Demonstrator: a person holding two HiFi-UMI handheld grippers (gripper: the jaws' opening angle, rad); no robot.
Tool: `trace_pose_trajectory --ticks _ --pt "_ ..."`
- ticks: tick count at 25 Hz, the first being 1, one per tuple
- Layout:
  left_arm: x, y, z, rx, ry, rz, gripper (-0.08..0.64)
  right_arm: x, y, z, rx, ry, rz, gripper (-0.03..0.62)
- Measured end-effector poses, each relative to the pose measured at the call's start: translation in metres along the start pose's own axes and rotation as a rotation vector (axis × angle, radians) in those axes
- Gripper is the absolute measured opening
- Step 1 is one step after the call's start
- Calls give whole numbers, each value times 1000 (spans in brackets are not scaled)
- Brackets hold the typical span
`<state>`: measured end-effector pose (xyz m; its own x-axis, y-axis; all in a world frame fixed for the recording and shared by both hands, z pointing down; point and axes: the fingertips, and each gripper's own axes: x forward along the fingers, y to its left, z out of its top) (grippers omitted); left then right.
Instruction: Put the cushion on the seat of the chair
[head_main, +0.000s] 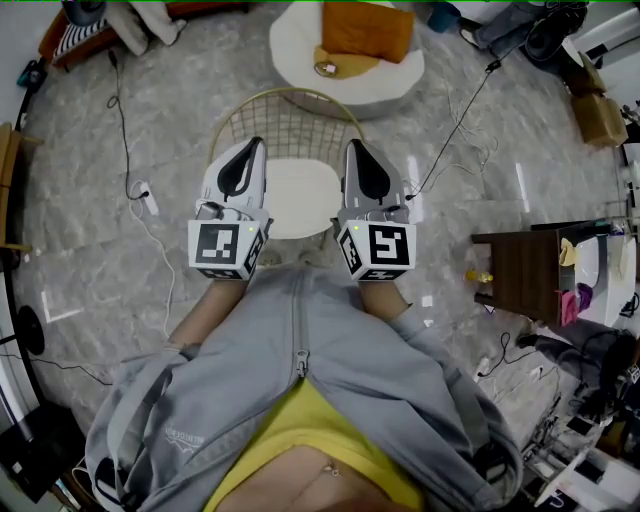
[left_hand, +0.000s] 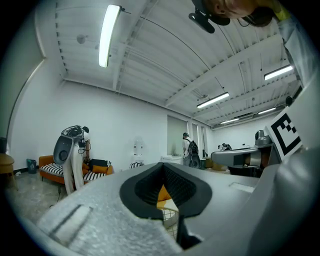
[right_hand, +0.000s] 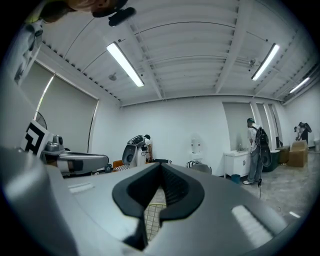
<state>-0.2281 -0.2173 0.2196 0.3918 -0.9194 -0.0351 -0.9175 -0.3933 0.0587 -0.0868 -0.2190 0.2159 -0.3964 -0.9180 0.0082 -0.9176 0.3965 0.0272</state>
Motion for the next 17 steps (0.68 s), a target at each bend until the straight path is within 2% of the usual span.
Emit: trace_pose_trajectory --ticks 17 --pt "12 -6 -4 9 17 5 6 5 -19 -5 15 14 10 -2"
